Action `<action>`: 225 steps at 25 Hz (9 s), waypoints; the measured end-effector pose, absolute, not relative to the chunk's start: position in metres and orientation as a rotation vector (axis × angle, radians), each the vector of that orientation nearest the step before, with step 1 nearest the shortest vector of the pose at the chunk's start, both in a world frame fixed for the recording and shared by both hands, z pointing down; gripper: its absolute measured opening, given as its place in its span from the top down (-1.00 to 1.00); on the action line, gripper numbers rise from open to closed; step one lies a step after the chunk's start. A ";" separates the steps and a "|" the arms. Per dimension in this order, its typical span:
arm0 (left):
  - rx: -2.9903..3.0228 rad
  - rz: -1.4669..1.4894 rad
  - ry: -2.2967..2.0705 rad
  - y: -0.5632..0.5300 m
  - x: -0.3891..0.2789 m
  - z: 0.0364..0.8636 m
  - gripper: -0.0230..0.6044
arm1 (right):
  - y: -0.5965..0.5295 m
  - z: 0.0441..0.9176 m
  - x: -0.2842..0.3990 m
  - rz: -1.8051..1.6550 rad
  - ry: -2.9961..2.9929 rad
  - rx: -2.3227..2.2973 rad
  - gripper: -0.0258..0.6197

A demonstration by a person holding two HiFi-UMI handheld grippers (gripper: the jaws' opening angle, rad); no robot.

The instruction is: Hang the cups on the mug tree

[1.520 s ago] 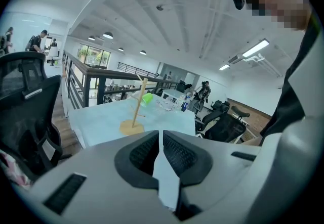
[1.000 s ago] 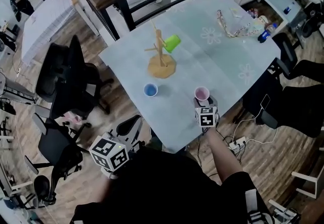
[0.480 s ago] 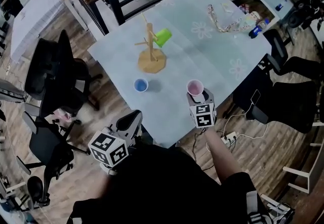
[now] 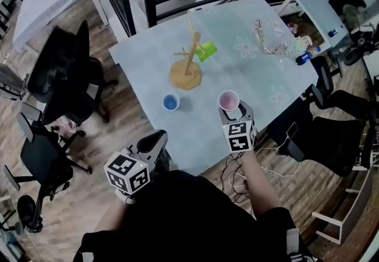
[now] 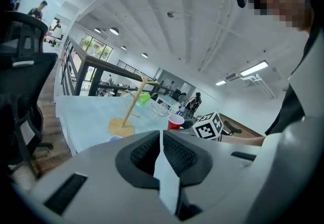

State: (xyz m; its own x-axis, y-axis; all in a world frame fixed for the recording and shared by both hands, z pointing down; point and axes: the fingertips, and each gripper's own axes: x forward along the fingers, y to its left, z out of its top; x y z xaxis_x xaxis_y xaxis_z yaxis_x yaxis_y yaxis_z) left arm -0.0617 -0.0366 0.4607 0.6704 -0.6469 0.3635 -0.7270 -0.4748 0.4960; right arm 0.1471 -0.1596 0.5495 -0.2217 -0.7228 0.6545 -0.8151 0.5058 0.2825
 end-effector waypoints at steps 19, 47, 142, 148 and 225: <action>2.257 0.079 -1.033 -0.073 -0.092 0.466 0.85 | -0.237 0.435 0.108 -0.387 -1.771 1.222 0.06; 2.252 0.067 -1.014 -0.099 -0.125 0.471 0.85 | -0.268 0.402 0.016 -0.791 -1.571 0.985 0.06; 2.562 0.274 -0.859 -0.027 0.003 0.407 0.85 | -0.049 0.424 0.039 0.453 -2.679 1.160 0.77; 2.568 0.215 -0.936 -0.032 -0.010 0.401 0.85 | -0.046 0.426 0.031 0.468 -2.681 1.116 0.77; 2.483 1.035 -0.836 -0.167 -0.067 0.736 0.02 | -0.073 0.485 0.051 0.661 -2.193 1.499 0.77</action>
